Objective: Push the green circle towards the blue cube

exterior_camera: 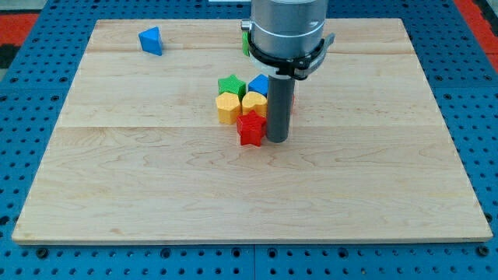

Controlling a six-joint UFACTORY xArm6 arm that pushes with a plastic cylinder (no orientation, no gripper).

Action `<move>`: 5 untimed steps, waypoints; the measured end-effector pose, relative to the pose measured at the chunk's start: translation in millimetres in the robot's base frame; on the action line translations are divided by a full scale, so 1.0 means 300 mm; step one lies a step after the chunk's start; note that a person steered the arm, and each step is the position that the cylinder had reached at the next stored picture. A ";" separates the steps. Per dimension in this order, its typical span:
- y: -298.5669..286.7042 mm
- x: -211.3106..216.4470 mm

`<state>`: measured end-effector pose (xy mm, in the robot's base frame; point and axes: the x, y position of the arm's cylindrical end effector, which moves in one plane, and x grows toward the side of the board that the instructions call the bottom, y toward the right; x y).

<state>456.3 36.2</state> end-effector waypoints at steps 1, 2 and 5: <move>-0.010 -0.026; -0.044 -0.026; 0.315 -0.056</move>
<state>439.5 130.8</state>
